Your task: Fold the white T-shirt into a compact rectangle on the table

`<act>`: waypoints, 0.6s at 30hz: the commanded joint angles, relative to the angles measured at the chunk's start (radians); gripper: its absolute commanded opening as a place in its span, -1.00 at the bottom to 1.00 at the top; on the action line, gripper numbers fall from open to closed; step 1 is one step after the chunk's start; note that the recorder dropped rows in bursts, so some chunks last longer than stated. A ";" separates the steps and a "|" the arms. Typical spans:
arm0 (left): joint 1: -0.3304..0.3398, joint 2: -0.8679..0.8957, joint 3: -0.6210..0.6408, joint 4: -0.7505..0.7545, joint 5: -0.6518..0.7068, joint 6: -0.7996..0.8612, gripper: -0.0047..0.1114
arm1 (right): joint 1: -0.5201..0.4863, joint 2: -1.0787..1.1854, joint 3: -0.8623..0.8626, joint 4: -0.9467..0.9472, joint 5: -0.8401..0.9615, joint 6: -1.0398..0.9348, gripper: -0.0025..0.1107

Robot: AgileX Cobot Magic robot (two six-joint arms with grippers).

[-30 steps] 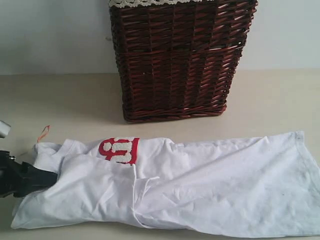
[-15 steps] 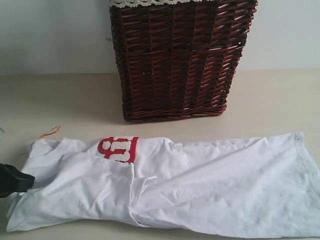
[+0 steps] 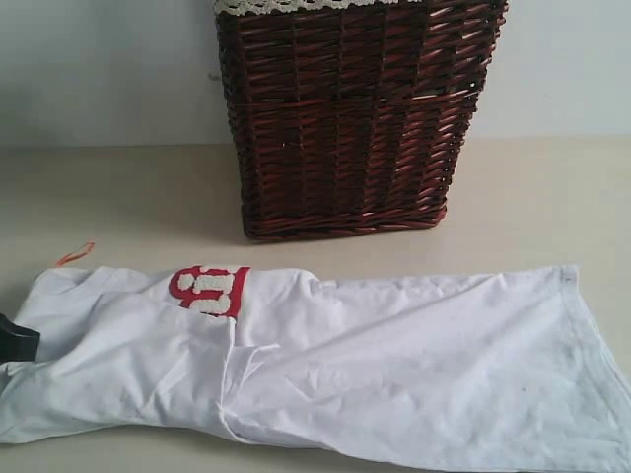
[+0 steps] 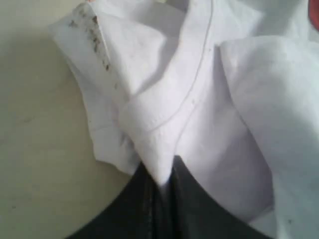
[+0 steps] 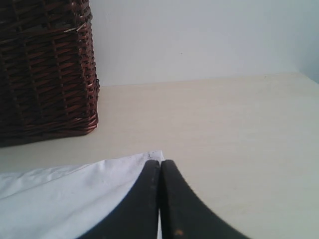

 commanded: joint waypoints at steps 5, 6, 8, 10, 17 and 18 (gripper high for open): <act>0.038 -0.045 0.001 -0.014 0.044 -0.010 -0.92 | 0.000 -0.007 0.005 0.000 -0.010 -0.004 -0.96; 0.038 -0.045 0.001 -0.014 0.046 -0.010 -0.92 | 0.000 -0.007 0.005 0.000 -0.010 -0.004 -0.96; 0.038 -0.045 0.001 -0.014 0.048 -0.008 -0.92 | 0.000 -0.007 0.005 0.000 -0.010 -0.004 -0.96; 0.038 -0.045 0.001 -0.014 0.048 -0.008 -0.91 | 0.000 -0.007 0.005 0.000 -0.010 -0.004 -0.96; 0.038 -0.041 0.004 -0.014 0.118 -0.008 -0.59 | 0.000 -0.007 0.005 0.000 -0.010 -0.004 -0.96; 0.038 -0.039 0.004 -0.014 0.138 -0.008 -0.59 | 0.000 -0.007 0.005 0.000 -0.010 -0.004 -0.96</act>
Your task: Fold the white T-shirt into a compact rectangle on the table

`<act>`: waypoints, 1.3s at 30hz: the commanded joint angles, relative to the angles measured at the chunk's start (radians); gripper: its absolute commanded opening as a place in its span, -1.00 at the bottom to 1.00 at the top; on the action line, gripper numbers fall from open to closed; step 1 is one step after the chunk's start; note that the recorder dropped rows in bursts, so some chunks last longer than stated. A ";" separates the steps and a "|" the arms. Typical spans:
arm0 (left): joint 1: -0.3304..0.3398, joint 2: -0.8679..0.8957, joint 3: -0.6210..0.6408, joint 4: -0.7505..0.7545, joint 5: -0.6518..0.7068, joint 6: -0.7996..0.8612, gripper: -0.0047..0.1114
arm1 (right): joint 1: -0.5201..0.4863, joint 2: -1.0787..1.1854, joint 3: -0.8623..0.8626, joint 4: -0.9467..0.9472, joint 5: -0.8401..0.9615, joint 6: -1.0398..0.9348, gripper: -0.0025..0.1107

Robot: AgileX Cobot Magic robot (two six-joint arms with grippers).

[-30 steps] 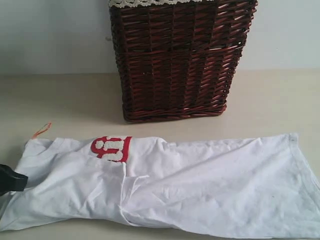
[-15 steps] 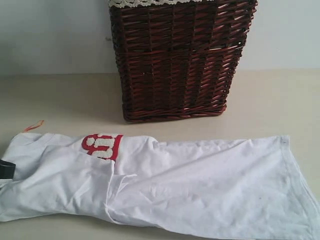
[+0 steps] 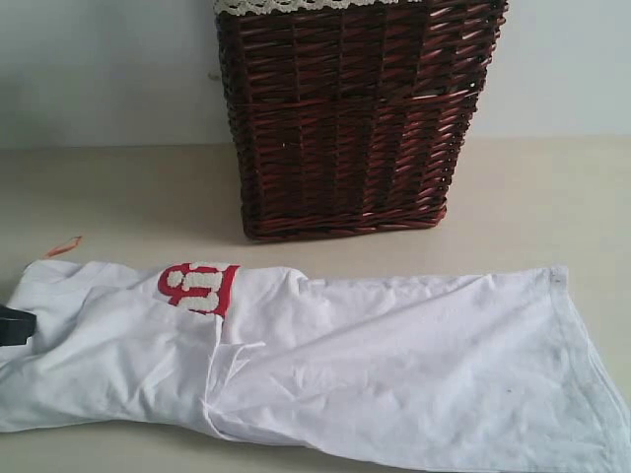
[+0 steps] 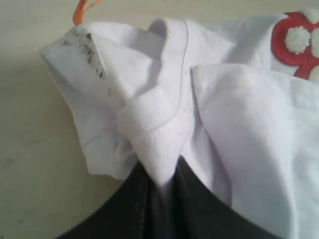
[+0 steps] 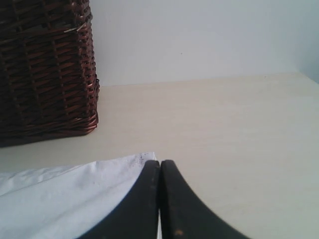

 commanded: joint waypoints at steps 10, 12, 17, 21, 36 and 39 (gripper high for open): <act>0.002 -0.050 0.004 -0.014 0.202 -0.007 -0.92 | 0.000 -0.007 0.005 0.000 -0.010 -0.004 -0.96; 0.002 -0.072 0.004 -0.014 0.242 -0.007 -0.92 | 0.000 -0.007 0.005 0.000 -0.010 -0.004 -0.96; -0.010 -0.120 0.004 -0.014 0.336 -0.007 -0.92 | 0.000 -0.007 0.005 0.000 -0.010 -0.004 -0.96; -0.061 -0.130 0.004 -0.014 0.333 -0.007 -0.92 | 0.000 -0.007 0.005 0.000 -0.010 -0.004 -0.96; -0.205 -0.129 0.002 -0.014 0.335 -0.007 -0.92 | 0.000 -0.007 0.005 0.000 -0.010 -0.004 -0.96; -0.205 -0.129 0.002 -0.014 0.335 -0.007 -0.92 | 0.000 -0.007 0.005 0.000 -0.010 -0.004 -0.96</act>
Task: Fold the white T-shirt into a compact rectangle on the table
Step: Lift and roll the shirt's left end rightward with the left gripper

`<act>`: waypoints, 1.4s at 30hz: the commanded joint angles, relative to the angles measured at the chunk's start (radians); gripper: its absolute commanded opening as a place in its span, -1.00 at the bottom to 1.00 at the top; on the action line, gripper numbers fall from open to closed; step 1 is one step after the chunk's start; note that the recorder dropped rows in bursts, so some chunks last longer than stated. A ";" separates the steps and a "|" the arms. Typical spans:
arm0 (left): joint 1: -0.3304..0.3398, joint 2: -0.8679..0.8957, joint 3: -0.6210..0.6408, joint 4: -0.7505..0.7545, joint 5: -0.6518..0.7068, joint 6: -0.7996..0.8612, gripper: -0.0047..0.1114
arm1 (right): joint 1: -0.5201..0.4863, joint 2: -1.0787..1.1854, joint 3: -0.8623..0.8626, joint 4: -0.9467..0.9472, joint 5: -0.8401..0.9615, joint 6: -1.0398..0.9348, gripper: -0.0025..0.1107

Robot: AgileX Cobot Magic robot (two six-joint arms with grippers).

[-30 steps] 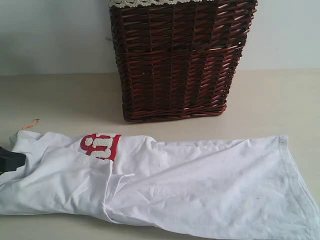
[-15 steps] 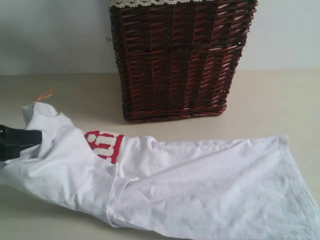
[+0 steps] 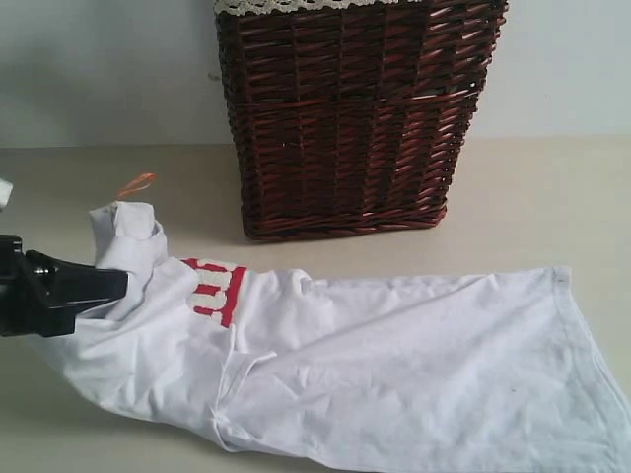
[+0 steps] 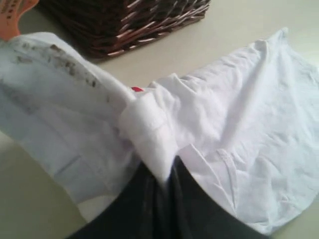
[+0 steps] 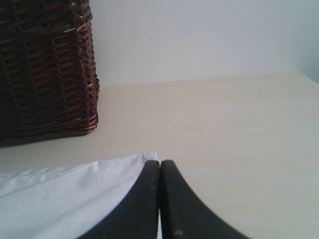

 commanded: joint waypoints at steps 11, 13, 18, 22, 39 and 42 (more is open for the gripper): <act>-0.012 -0.005 -0.043 -0.014 -0.045 0.000 -0.92 | 0.000 -0.007 0.005 0.000 -0.010 -0.004 -0.96; -0.012 -0.001 -0.058 -0.014 -0.128 0.000 -0.92 | 0.000 -0.007 0.005 0.000 -0.010 -0.004 -0.96; -0.012 0.055 -0.067 -0.014 -0.374 0.000 -0.92 | 0.000 -0.007 0.005 0.000 -0.010 -0.004 -0.96; -0.012 0.113 -0.067 -0.014 -0.386 0.004 -0.92 | 0.000 -0.007 0.005 0.000 -0.010 -0.004 -0.96; -0.012 0.167 -0.068 -0.014 -0.215 0.037 0.08 | 0.000 -0.007 0.005 0.000 -0.010 -0.004 -0.96; -0.012 0.178 -0.068 -0.014 -0.211 0.035 0.20 | 0.000 -0.007 0.005 0.000 -0.010 -0.004 -0.96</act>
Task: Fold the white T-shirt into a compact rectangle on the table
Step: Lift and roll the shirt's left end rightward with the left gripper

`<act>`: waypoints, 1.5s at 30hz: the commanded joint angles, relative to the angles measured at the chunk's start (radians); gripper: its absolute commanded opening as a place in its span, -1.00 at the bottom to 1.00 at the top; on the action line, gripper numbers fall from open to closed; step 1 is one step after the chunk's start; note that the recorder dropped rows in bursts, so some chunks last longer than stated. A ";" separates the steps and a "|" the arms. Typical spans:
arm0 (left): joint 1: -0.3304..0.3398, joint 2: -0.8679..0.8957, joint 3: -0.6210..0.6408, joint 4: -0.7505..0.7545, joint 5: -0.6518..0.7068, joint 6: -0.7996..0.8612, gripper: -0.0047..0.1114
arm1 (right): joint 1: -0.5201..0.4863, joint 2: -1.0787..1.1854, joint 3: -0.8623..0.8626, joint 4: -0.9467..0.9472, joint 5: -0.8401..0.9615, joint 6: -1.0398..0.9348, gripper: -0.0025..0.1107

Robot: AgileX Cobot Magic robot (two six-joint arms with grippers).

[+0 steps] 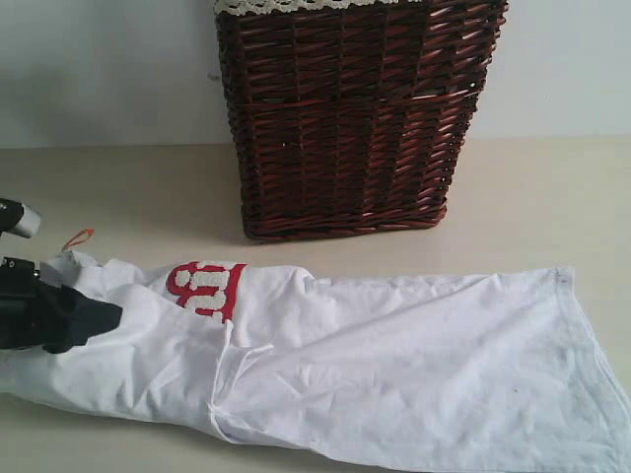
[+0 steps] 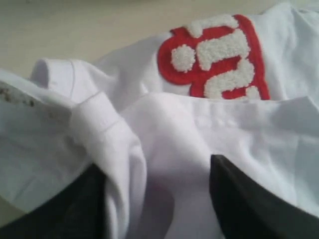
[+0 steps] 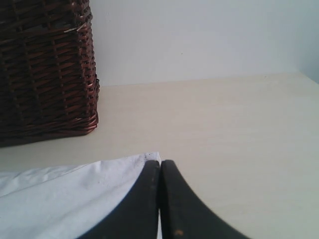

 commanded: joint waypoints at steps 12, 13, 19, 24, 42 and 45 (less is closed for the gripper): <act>-0.007 0.038 -0.008 0.080 0.107 -0.070 0.19 | 0.000 -0.007 0.005 0.000 -0.010 -0.004 -0.96; -0.007 0.041 -0.008 0.096 0.111 -0.087 0.19 | 0.000 -0.007 0.005 0.000 -0.010 -0.004 -0.96; -0.007 0.083 -0.008 0.074 -0.036 -0.105 0.16 | 0.000 -0.007 0.005 0.000 -0.010 -0.004 -0.96; -0.007 0.095 -0.008 -0.006 -0.109 -0.046 -0.30 | 0.000 -0.007 0.005 0.000 -0.010 -0.004 -0.96; 0.036 0.037 -0.008 -0.010 -0.279 0.047 -0.92 | 0.000 -0.007 0.005 0.000 -0.010 -0.004 -0.96; 0.061 0.007 -0.008 -0.010 -0.242 0.038 -0.92 | 0.000 -0.007 0.005 0.000 -0.010 -0.004 -0.96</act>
